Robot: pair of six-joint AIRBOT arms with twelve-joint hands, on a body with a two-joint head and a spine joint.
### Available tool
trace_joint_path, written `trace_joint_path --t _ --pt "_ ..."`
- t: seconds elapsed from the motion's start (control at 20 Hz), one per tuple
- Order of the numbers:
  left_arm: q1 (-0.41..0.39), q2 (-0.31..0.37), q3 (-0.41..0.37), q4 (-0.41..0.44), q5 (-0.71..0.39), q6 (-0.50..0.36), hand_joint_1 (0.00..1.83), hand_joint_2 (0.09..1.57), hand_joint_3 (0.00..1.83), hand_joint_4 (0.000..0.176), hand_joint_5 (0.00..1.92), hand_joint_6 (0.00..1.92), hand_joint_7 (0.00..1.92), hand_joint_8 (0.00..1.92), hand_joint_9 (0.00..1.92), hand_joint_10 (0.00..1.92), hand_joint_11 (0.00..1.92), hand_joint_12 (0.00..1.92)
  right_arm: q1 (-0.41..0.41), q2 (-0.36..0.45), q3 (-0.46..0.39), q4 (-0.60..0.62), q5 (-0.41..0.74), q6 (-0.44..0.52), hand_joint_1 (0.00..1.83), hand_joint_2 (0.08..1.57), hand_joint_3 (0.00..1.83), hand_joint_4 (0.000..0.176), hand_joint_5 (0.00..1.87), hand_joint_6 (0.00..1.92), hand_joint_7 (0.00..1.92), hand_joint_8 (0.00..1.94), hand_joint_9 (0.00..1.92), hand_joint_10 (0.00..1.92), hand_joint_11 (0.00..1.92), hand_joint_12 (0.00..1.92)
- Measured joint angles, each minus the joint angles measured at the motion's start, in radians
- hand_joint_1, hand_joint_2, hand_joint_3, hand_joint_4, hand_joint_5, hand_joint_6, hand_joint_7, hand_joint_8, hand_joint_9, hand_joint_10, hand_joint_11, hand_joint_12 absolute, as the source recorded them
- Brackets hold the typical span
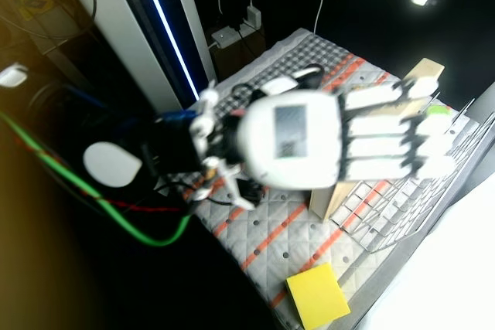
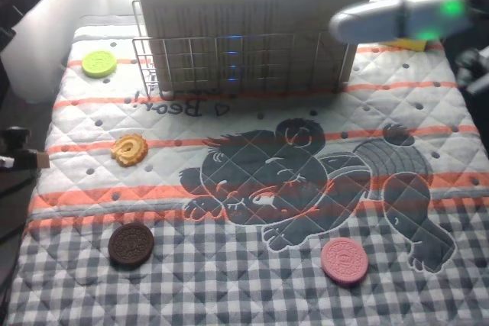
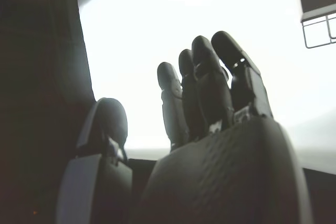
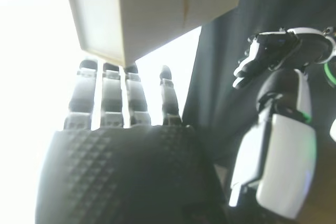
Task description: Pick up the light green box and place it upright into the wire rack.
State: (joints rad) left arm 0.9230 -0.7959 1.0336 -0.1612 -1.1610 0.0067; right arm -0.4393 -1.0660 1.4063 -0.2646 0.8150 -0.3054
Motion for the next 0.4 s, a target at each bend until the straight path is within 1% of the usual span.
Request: trace_joint_path --t 0.05,0.1,0.15,0.2,0.25,0.3,0.35,0.4 --pt "0.011 0.0 -0.005 -0.006 -0.032 0.0 0.6 1.22 0.0 0.07 0.55 0.0 0.46 0.0 0.45 0.0 0.06 1.06 -0.044 0.042 -0.051 0.063 0.071 -0.013 0.36 0.93 0.01 0.176 0.0 0.0 0.0 0.0 0.0 0.0 0.0 0.0" --pt "0.023 0.0 -0.013 -0.014 -0.057 0.0 0.62 1.22 0.0 0.059 0.55 0.0 0.46 0.0 0.46 0.0 0.1 0.99 -0.08 0.071 -0.087 0.088 0.132 -0.016 0.33 0.98 0.02 0.176 0.0 0.0 0.0 0.0 0.0 0.0 0.0 0.0" --pt "0.039 0.001 -0.015 -0.012 -0.088 0.0 0.59 1.22 0.0 0.063 0.55 0.0 0.47 0.0 0.46 0.0 0.13 0.91 -0.12 0.097 -0.124 0.105 0.194 -0.045 0.32 1.02 0.01 0.176 0.0 0.0 0.0 0.0 0.0 0.0 0.0 0.0" --pt "0.058 0.001 -0.022 -0.021 -0.139 0.001 0.6 1.22 0.0 0.066 0.54 0.0 0.46 0.0 0.45 0.0 0.12 0.89 -0.192 0.127 -0.18 0.143 0.288 -0.044 0.39 1.0 0.0 0.143 0.0 0.0 0.0 0.0 0.0 0.0 0.0 0.0" --pt "0.061 0.001 -0.023 -0.022 -0.146 0.001 0.6 1.22 0.0 0.066 0.54 0.0 0.46 0.0 0.45 0.0 0.12 0.89 -0.203 0.13 -0.187 0.145 0.296 -0.044 0.39 1.0 0.0 0.143 0.0 0.0 0.0 0.0 0.0 0.0 0.0 0.0" --pt "0.082 0.001 -0.027 -0.035 -0.205 0.0 0.66 1.19 0.0 0.058 0.56 0.0 0.49 0.0 0.45 0.0 0.07 0.95 -0.278 0.151 -0.231 0.167 0.362 -0.137 0.42 0.99 0.0 0.153 0.0 0.0 0.0 0.0 0.0 0.0 0.0 0.0" --pt "0.095 0.003 -0.037 -0.054 -0.248 0.0 0.61 1.19 0.0 0.081 0.53 0.0 0.47 0.0 0.42 0.0 0.02 0.95 -0.336 0.165 -0.252 0.189 0.406 -0.147 0.46 0.98 0.0 0.112 0.0 0.0 0.0 0.0 0.0 0.0 0.0 0.0" --pt "0.111 0.003 -0.047 -0.065 -0.285 -0.001 0.61 1.19 0.0 0.081 0.53 0.0 0.47 0.0 0.42 0.0 0.02 0.95 -0.386 0.175 -0.27 0.221 0.437 -0.148 0.46 0.98 0.0 0.112 0.0 0.0 0.0 0.0 0.0 0.0 0.0 0.0"
